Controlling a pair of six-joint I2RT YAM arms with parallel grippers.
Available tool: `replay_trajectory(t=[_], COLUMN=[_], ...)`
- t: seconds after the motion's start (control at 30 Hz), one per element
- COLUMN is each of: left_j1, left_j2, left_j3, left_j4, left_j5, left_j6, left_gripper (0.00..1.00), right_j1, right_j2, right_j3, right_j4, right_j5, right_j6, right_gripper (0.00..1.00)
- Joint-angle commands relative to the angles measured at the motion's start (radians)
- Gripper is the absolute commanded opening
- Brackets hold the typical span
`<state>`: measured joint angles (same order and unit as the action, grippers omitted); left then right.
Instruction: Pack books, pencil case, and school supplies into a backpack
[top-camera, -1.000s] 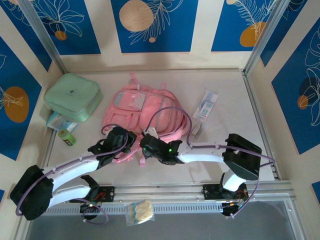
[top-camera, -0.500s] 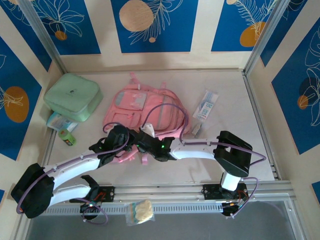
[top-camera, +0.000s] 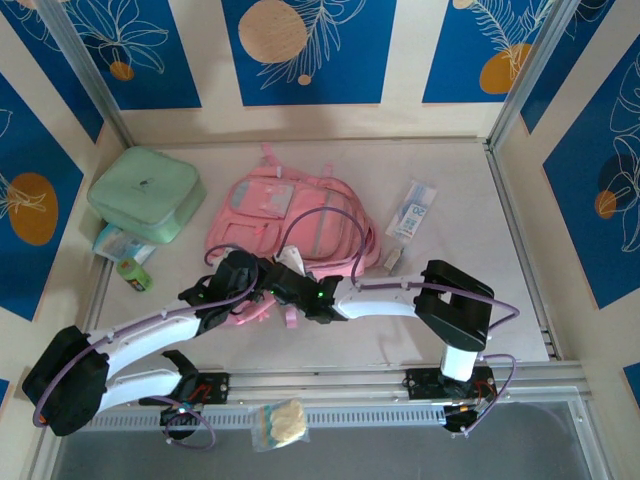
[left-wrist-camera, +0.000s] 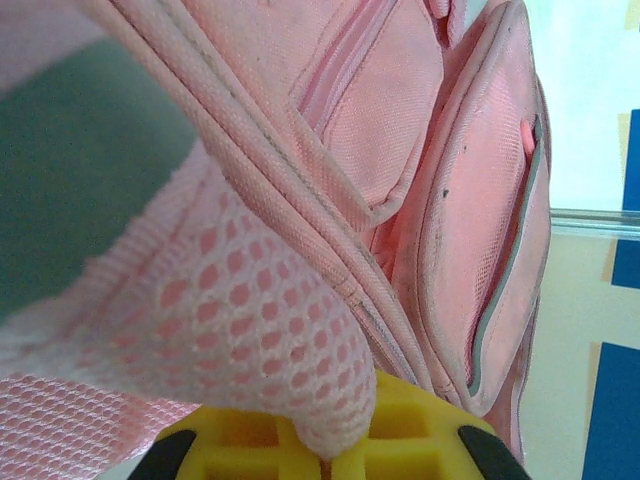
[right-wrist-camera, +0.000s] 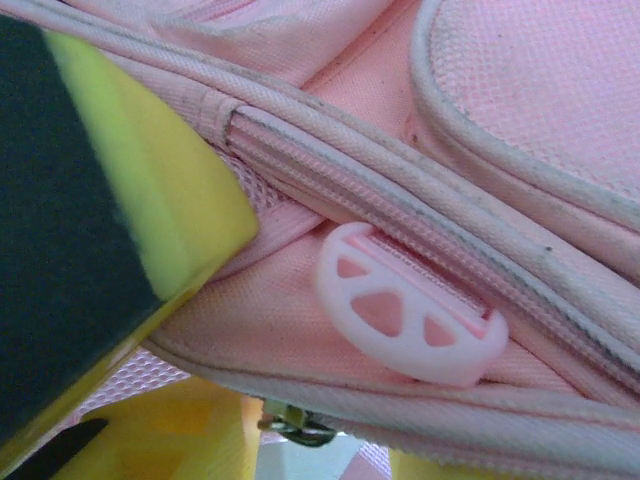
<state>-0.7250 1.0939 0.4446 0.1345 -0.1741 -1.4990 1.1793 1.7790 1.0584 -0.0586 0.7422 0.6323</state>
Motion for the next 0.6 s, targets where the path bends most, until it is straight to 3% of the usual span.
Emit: replay_trajectory(t=[0.0, 0.13, 0.37, 0.57], left_j1=[-0.040, -0.039, -0.038, -0.031], left_j2=[-0.017, -0.019, -0.028, -0.037], left_j3=[0.057, 0.053, 0.043, 0.051], left_j4=[0.116, 0.115, 0.098, 0.045], left_j5=[0.110, 0.102, 0.072, 0.038], left_j6=[0.002, 0.006, 0.010, 0.031], left_gripper=[0.00, 0.00, 0.00, 0.00], right_j1=[-0.021, -0.020, -0.017, -0.017], right_j2=[0.005, -0.007, -0.062, -0.110], right_j3=[0.010, 0.012, -0.026, -0.058], right_j4=[0.197, 0.171, 0.060, 0.021], right_j5=[0.028, 0.043, 0.053, -0.010], right_j6=[-0.054, -0.049, 0.042, 0.047], right_gripper=[0.33, 0.17, 0.02, 0.00])
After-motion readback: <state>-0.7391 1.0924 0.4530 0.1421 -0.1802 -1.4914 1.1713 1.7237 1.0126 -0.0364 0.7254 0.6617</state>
